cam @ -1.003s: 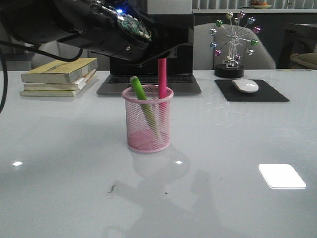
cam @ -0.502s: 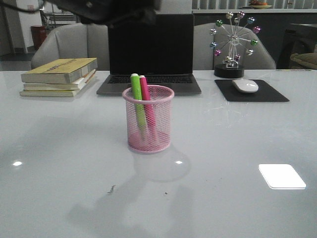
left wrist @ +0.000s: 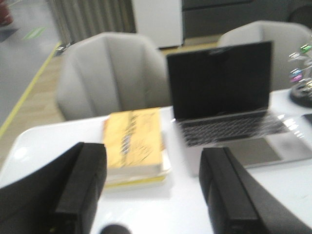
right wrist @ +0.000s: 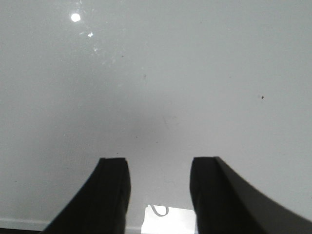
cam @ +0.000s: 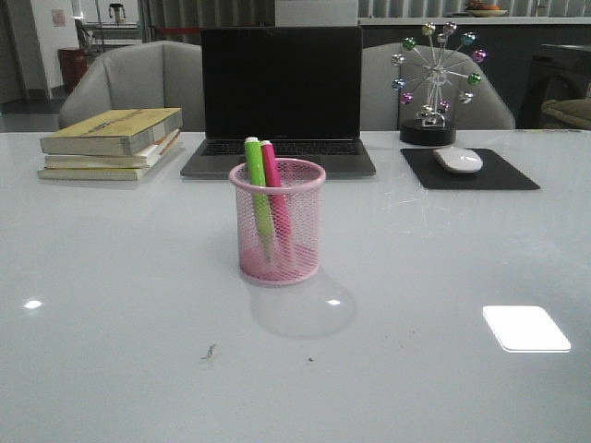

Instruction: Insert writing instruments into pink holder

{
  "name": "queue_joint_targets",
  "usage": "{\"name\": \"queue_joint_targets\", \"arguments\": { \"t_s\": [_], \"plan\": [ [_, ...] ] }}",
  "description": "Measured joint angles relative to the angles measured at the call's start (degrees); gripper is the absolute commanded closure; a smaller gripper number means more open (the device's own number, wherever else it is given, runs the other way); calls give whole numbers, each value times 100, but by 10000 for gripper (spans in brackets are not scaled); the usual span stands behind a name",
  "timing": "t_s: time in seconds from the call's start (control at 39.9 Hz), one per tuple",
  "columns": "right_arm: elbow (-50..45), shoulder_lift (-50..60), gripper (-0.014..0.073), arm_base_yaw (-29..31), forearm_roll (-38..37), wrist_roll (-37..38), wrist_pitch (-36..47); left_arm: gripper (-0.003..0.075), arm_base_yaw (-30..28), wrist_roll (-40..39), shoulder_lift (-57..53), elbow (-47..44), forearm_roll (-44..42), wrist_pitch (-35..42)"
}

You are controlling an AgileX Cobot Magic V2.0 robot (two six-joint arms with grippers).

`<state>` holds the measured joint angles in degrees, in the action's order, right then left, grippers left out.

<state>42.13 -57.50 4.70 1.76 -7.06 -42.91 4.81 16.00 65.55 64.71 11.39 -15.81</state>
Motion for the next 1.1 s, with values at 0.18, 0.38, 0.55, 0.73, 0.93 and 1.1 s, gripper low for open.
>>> {"name": "queue_joint_targets", "arguments": {
  "t_s": [0.18,0.38,0.55,0.73,0.93,1.1],
  "plan": [
    [0,0,180,0,0,0,0,247,-667,0,-565,-28,-88,-1112],
    [0,0,180,0,0,0,-25,283,-821,0,-1179,-794,-57,-1329],
    [0,0,180,0,0,0,-80,282,-821,0,-1698,-1826,-14,-1341],
    [0,0,180,0,0,0,-90,282,-821,0,-2234,-2814,230,-1084],
    [0,0,183,0,0,0,-90,282,-821,0,-2339,-2968,297,-768],
    [0,0,307,0,20,0,-90,282,-821,0,-2339,-2981,397,-679]
  ]
}}
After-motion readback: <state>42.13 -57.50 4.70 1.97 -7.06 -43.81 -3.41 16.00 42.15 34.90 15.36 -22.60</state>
